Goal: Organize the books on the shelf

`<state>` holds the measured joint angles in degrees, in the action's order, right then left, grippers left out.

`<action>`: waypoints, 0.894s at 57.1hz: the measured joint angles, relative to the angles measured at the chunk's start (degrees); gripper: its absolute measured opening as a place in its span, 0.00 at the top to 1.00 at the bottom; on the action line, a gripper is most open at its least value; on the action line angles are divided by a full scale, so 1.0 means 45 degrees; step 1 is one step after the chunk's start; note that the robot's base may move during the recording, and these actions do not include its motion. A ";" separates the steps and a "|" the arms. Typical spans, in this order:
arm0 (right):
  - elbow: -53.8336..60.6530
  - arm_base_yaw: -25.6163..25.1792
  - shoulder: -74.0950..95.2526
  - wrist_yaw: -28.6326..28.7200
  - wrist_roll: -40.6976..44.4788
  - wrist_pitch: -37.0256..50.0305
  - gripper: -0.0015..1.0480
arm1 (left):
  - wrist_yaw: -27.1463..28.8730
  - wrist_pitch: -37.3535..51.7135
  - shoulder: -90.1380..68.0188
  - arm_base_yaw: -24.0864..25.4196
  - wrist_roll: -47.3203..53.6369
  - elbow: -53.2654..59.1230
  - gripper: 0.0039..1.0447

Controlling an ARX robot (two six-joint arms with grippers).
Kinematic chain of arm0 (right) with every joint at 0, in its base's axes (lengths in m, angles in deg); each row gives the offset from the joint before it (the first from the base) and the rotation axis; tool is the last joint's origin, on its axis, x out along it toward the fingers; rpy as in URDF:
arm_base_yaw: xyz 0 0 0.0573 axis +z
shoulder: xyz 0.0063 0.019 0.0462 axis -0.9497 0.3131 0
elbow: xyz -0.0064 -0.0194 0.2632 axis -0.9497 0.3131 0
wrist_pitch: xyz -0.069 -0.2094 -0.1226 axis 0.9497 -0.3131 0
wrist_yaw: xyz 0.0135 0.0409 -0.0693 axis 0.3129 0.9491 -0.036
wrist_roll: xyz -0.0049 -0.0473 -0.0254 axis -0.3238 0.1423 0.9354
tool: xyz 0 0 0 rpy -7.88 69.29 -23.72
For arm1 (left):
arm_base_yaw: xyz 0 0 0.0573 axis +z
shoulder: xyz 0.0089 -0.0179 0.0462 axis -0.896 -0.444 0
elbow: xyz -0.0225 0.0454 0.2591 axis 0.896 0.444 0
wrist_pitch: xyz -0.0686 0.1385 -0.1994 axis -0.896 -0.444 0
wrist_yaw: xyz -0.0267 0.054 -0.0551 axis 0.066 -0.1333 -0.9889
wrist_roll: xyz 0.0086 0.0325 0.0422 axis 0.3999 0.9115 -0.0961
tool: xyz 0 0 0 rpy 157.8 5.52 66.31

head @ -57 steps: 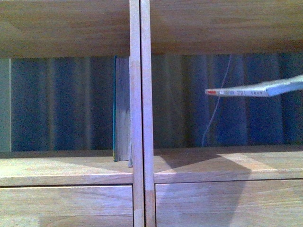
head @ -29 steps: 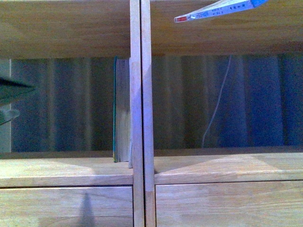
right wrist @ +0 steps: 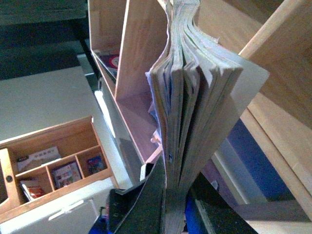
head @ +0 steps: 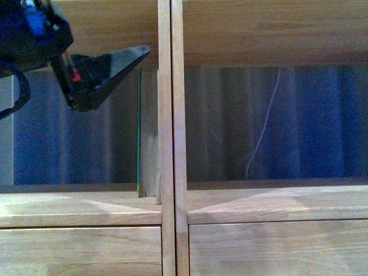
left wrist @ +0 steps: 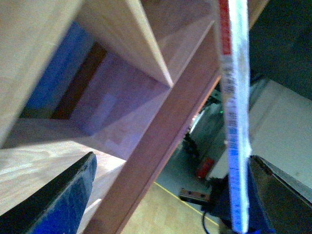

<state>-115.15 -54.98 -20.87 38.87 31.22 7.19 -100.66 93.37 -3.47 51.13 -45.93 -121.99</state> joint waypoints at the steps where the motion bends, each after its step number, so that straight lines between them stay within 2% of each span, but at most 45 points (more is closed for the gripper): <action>1: 0.0029 0.0049 0.0019 0.0019 0.0005 0.0000 0.93 | 0.0024 0.0117 0.0063 -0.0223 -0.0005 0.0087 0.07; 11: 0.0121 0.0306 0.0175 0.0087 0.0000 0.0000 0.93 | 0.0447 0.0534 0.0146 -0.1739 0.0146 0.0321 0.07; 17: 0.0219 0.0437 0.0243 0.0102 0.0000 0.0000 0.93 | 0.0685 0.0321 0.0141 -0.2055 0.0491 0.0316 0.07; 30: 0.0291 0.0869 0.0427 0.0311 -0.0005 0.0000 0.93 | 0.0661 0.0141 0.0121 -0.2103 0.1107 0.0272 0.07; 40: 0.0325 0.0913 0.0500 0.0583 -0.0097 0.0000 0.93 | 0.0461 0.0884 0.0121 -0.1545 0.1001 0.0262 0.07; 51: 0.0408 0.0913 0.0525 0.0763 -0.0146 0.0000 0.93 | 0.0593 0.1647 0.0146 -0.1205 0.0641 0.0262 0.35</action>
<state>-113.31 -50.87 -18.51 42.31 30.56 7.19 -98.00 100.78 -2.81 45.71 -43.05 -120.81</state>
